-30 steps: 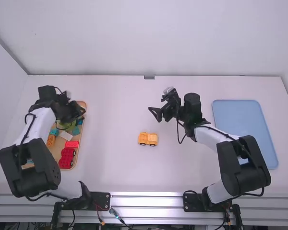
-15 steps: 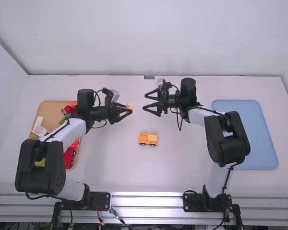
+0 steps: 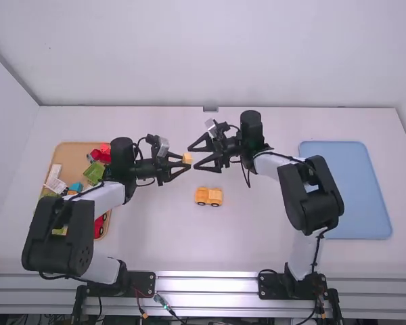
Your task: Assemble lego blocks to make yellow taxi
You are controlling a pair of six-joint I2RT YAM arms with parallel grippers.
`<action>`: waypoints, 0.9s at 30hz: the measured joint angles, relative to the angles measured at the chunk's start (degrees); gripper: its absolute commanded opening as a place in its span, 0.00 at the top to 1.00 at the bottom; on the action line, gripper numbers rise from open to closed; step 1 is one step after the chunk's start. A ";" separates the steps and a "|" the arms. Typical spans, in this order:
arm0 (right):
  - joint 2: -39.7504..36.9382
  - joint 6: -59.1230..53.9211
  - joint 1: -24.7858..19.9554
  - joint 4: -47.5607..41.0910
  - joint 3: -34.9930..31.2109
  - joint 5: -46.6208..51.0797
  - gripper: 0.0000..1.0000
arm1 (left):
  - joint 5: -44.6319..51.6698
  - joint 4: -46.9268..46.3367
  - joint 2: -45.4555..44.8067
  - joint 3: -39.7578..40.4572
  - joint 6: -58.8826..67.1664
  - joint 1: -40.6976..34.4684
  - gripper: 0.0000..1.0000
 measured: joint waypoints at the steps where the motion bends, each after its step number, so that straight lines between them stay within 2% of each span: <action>1: 0.00 0.02 0.39 0.00 0.02 0.00 0.17 | 0.28 0.11 0.00 0.00 -0.17 -0.02 0.98; 5: 0.02 -0.44 1.75 -0.04 0.02 0.24 0.28 | 0.81 0.13 0.00 0.00 -0.20 -0.17 0.98; 10: 0.00 -0.70 2.60 -0.20 0.02 1.99 0.51 | 0.90 0.15 0.02 0.00 -0.17 -0.39 0.98; 11: 0.00 -0.70 2.60 -0.20 0.02 1.99 0.51 | 0.90 0.15 0.02 0.00 -0.17 -0.39 0.98; 12: 0.00 -0.94 2.60 -0.26 0.02 2.47 0.56 | 1.25 0.22 0.00 0.00 -0.15 -0.37 0.98; 14: 0.00 -1.05 2.60 -0.33 0.00 2.80 0.56 | 1.44 0.26 0.00 0.00 -0.17 -0.39 0.98; 27: 0.00 -1.31 2.43 -0.33 0.22 3.15 0.75 | 2.05 0.66 0.00 0.00 0.44 -0.44 0.98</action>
